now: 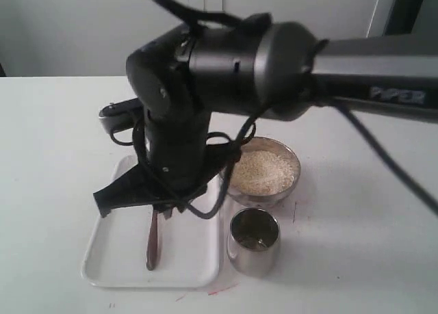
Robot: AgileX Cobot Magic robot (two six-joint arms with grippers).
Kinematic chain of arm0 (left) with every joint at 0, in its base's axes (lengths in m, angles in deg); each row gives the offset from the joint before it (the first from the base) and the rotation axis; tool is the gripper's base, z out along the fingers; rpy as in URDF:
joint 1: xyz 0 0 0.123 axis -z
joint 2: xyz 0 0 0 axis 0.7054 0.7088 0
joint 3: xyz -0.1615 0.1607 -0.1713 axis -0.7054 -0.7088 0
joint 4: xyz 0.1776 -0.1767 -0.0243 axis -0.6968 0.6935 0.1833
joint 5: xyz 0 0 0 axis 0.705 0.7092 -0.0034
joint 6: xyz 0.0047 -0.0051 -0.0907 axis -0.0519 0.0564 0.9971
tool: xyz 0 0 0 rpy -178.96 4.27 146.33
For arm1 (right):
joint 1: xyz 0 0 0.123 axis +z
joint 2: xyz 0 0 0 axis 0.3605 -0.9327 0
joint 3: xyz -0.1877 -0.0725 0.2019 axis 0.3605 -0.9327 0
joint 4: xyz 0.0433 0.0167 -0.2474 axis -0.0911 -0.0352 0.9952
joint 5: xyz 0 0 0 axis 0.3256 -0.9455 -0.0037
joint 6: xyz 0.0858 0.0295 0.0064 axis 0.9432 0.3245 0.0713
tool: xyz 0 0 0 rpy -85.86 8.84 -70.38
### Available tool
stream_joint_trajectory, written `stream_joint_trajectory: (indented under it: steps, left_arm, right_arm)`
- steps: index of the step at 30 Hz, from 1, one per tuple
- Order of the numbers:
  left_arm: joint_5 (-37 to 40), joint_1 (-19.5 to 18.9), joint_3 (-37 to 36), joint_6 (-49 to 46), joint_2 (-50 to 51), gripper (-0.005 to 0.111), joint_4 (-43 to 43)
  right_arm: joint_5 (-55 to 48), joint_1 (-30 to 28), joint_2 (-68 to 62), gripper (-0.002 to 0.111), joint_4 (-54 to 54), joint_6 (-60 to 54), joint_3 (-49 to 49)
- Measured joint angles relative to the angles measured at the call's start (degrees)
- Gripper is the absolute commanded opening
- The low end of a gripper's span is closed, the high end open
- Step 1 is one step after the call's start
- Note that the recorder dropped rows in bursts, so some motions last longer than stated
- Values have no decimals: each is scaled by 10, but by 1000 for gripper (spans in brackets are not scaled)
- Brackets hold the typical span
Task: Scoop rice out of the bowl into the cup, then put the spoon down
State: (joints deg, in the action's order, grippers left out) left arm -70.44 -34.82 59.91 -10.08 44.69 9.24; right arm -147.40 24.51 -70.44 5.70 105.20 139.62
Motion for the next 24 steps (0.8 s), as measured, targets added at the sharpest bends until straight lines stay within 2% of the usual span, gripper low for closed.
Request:
stream_joint_trajectory:
  steps: [4,10,16,24]
  left_arm:
    - [0,0,0,0,0,14,0]
    - [0,0,0,0,0,14,0]
    - [0,0,0,0,0,14,0]
    - [0,0,0,0,0,14,0]
  right_arm:
    - [-75,0,60,14,18,-66,0]
    - [-99,0,182,9,22,-107,-24]
    - [-109,0,307,9,65,-113,-112]
    - [-110,0,488,9,64,-129,-235]
